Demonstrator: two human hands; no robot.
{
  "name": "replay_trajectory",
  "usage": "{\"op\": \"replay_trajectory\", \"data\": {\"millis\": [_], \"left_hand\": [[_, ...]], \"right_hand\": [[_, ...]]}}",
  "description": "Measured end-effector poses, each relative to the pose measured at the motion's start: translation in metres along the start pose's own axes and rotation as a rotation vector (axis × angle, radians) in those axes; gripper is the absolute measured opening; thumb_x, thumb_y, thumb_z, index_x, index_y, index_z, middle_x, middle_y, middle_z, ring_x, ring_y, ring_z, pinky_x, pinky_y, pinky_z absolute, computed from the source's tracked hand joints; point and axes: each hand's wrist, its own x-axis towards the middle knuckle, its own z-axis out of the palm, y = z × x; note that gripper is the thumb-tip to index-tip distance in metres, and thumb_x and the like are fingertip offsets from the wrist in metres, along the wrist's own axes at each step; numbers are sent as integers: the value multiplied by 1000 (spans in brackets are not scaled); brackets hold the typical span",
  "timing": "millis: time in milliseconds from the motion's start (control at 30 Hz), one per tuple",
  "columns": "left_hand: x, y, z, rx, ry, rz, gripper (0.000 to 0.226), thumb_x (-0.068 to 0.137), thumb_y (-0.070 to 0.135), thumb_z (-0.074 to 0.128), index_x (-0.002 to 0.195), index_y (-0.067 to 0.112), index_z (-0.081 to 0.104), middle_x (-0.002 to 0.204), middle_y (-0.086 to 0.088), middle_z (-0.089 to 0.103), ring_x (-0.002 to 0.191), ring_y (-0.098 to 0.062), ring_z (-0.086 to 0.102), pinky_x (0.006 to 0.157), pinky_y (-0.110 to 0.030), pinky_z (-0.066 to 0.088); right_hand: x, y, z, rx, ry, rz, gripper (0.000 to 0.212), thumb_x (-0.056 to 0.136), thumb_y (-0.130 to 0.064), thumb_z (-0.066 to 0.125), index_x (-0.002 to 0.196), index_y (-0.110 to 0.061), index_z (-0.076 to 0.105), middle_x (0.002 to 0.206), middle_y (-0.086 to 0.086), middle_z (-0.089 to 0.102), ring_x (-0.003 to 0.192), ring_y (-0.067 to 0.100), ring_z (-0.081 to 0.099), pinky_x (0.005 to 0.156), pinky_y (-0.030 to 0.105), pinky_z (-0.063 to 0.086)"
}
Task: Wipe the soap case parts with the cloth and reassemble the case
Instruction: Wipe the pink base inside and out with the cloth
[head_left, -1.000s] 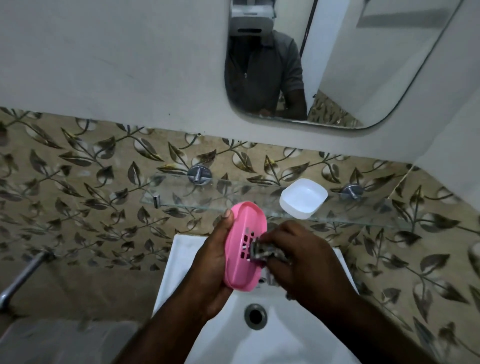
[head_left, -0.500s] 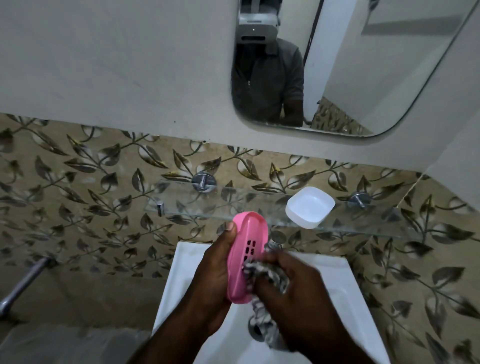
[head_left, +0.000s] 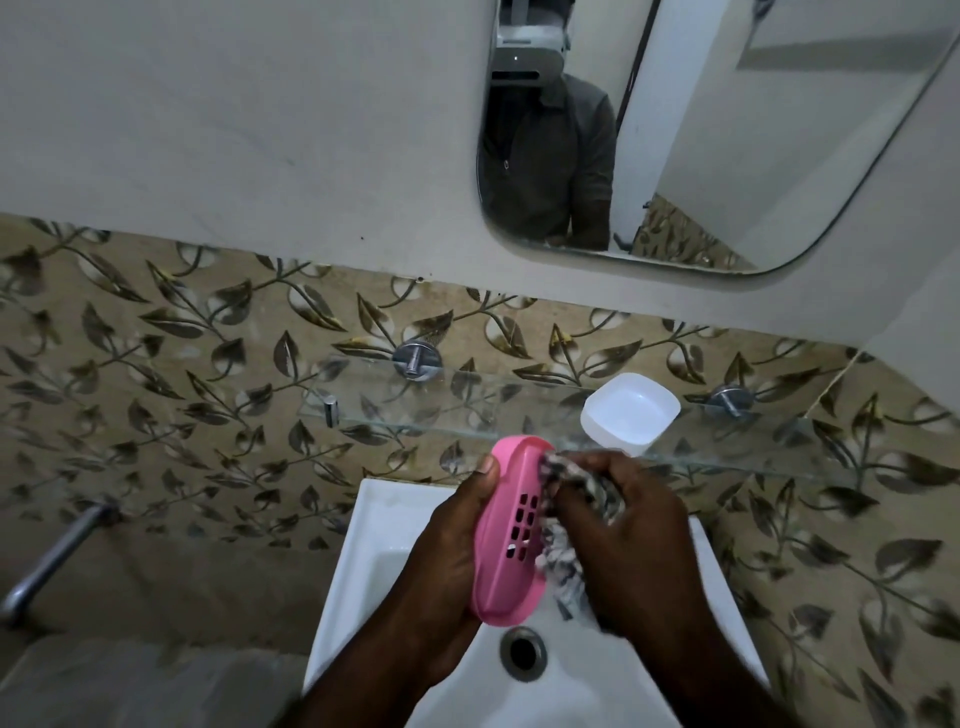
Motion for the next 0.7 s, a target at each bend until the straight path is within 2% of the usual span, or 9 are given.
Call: {"op": "replay_trajectory", "data": {"millis": [67, 133, 200, 300, 367, 467, 567, 633, 700], "left_hand": [[0, 2, 3, -5, -6, 11, 45, 82, 50, 45, 96, 23, 78, 98, -9, 76, 84, -19, 73, 72, -32, 56], [3, 4, 4, -41, 5, 11, 46, 84, 48, 46, 98, 17, 78, 98, -13, 76, 85, -21, 74, 69, -31, 59], [5, 6, -1, -83, 31, 6, 47, 84, 47, 48, 103, 11, 73, 98, -17, 75, 84, -24, 74, 70, -33, 58], [5, 6, -6, -100, 46, 6, 48, 83, 47, 50, 104, 10, 72, 100, -18, 74, 85, -25, 73, 78, -39, 54], [2, 3, -7, -72, 37, 28, 48, 83, 49, 48, 106, 14, 73, 100, -14, 75, 85, -23, 73, 79, -39, 55], [0, 1, -5, -47, 23, 44, 43, 81, 50, 48, 96, 22, 77, 95, -11, 76, 80, -20, 73, 68, -33, 57], [1, 4, -7, -64, 18, 37, 48, 81, 49, 49, 107, 15, 71, 97, -14, 75, 83, -23, 73, 74, -36, 55], [0, 6, -8, -89, 19, 32, 51, 82, 49, 49, 112, 11, 67, 100, -16, 74, 86, -24, 73, 79, -38, 55], [-2, 4, -7, -82, -11, 40, 49, 83, 49, 47, 110, 14, 71, 102, -15, 74, 87, -23, 72, 76, -36, 56]], "right_hand": [[11, -4, -2, -24, 30, -15, 11, 81, -16, 71, 82, -27, 69, 77, -18, 71, 70, -3, 66, 65, 21, 51], [5, -7, 4, -30, 2, -44, 8, 81, -20, 69, 83, -27, 69, 76, -14, 71, 71, -1, 67, 66, 28, 55], [-10, -9, 12, -58, -70, -88, 11, 79, -24, 65, 85, -32, 69, 81, -14, 70, 77, 0, 66, 71, 28, 54], [-17, -10, 14, -67, -166, -138, 19, 79, -22, 65, 87, -38, 69, 84, -18, 69, 80, 1, 66, 73, 26, 53], [-3, -6, 10, -64, -120, -132, 17, 81, -19, 67, 88, -34, 69, 82, -15, 71, 78, 3, 67, 73, 33, 56], [11, -4, 5, -24, -36, -59, 12, 78, -23, 65, 88, -28, 71, 79, -11, 72, 76, 5, 69, 73, 40, 57], [-6, -8, 8, -68, -141, -59, 8, 80, -23, 65, 85, -26, 71, 75, -12, 71, 71, 2, 66, 68, 32, 55], [-12, -12, 7, -38, -230, -53, 11, 83, -15, 70, 82, -26, 72, 75, -13, 72, 71, 1, 67, 65, 24, 52], [-1, -10, 2, -14, -142, -55, 14, 82, -10, 71, 83, -24, 72, 75, -11, 72, 70, 2, 68, 65, 25, 53]]}}
